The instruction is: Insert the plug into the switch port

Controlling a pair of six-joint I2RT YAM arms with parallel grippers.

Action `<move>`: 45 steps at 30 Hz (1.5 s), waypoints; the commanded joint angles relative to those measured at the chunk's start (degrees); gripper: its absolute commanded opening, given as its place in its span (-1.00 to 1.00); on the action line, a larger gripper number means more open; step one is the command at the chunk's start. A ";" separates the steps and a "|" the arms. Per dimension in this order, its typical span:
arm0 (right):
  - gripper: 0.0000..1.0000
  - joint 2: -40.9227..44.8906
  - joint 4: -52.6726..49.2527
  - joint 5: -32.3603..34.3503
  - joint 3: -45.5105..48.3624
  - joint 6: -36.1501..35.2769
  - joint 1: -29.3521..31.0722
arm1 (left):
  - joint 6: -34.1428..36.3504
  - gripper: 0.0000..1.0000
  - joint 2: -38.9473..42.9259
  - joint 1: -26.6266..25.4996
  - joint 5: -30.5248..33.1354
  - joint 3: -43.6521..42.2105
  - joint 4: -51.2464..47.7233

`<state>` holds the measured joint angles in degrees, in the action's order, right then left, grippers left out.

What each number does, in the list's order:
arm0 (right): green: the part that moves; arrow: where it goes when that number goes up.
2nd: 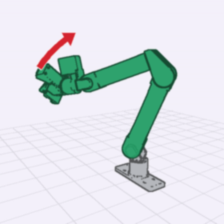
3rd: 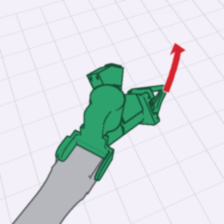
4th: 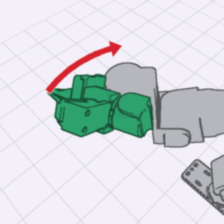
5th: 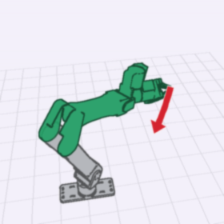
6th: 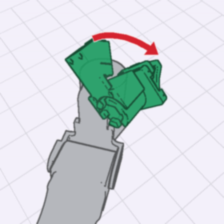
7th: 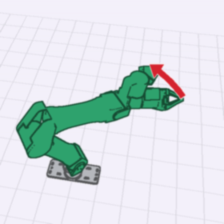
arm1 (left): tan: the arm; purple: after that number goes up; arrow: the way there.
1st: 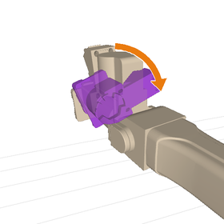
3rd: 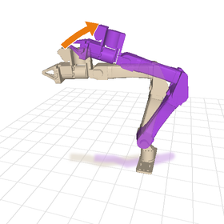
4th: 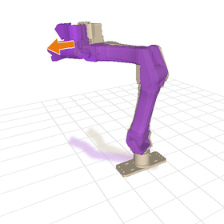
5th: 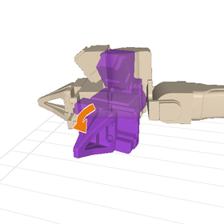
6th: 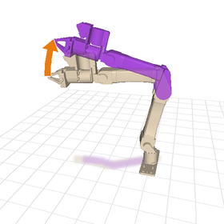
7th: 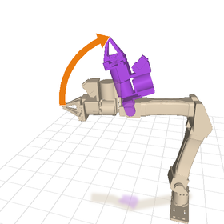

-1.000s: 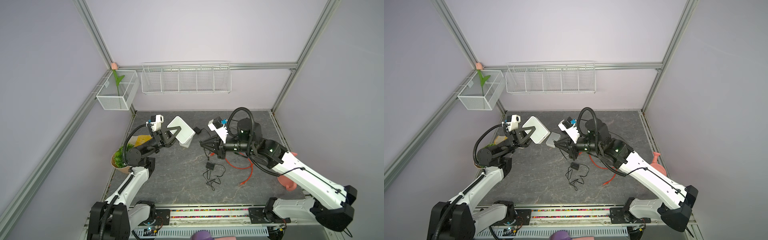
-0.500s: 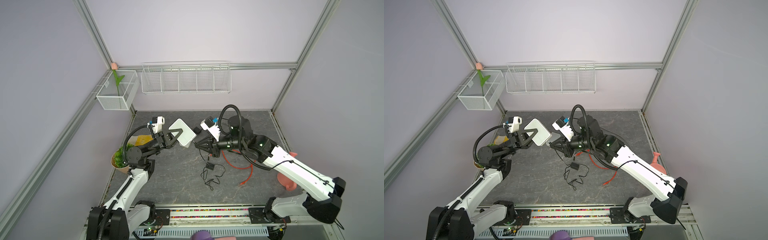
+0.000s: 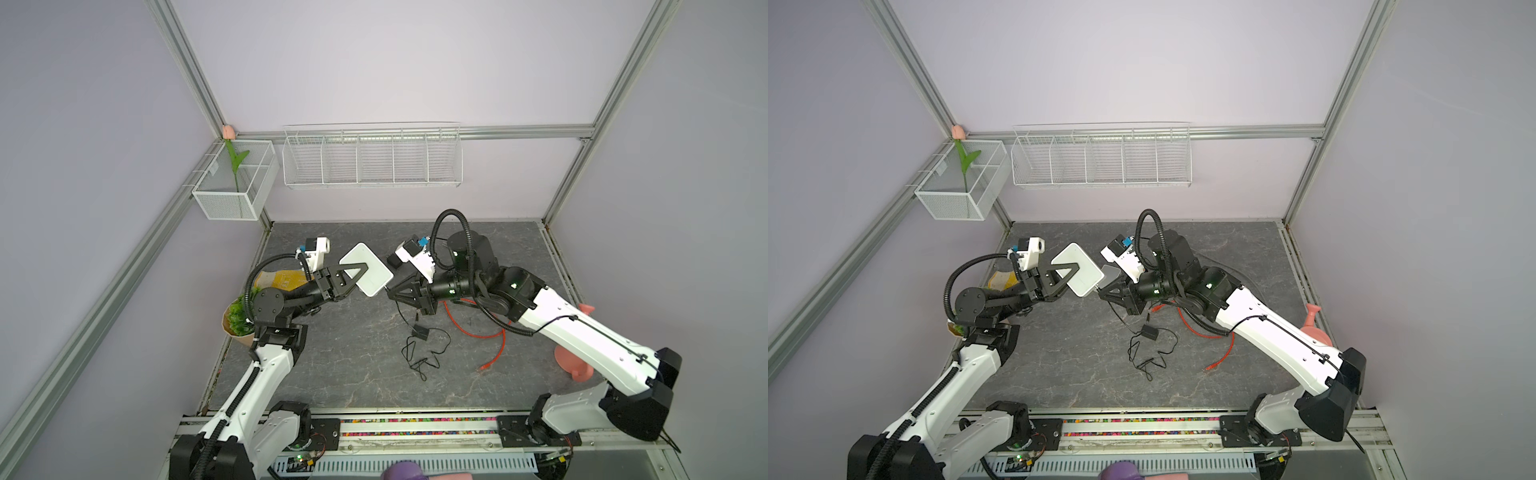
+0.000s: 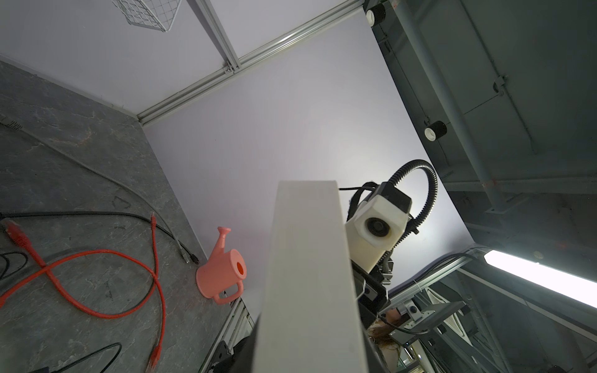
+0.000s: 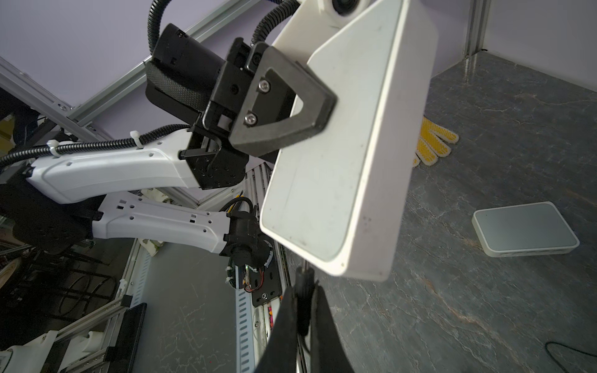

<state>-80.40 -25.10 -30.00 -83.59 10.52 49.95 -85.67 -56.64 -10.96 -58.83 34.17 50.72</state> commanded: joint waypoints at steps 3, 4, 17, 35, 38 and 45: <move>-0.87 -0.65 1.68 -1.19 -1.96 -0.11 -0.21 | 0.94 -1.00 0.67 -0.46 -2.07 1.51 0.06; -0.87 -0.79 1.64 -1.16 -1.94 -0.07 -0.37 | 0.96 -1.00 0.74 -0.46 -2.08 1.51 -0.01; -0.87 -1.54 1.30 -1.47 -2.02 -0.50 -0.78 | 0.85 -1.00 0.83 -0.46 -2.52 1.69 -0.18; -0.87 -1.25 0.30 -1.55 -0.98 -0.97 -1.17 | 2.85 -1.00 0.68 -0.46 -2.82 2.39 -2.46; -0.87 -1.34 0.16 -1.60 -1.00 -0.95 -1.22 | 3.14 -1.00 0.75 -0.46 -2.83 2.54 -2.95; -0.87 -1.14 -0.13 -2.08 -0.57 -1.05 -1.26 | 3.31 -1.00 0.50 -0.44 -2.93 2.83 -3.05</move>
<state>-81.38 -26.44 -31.09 -84.12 10.31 49.15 -83.02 -56.62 -10.94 -59.66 34.92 47.22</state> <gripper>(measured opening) 0.081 0.229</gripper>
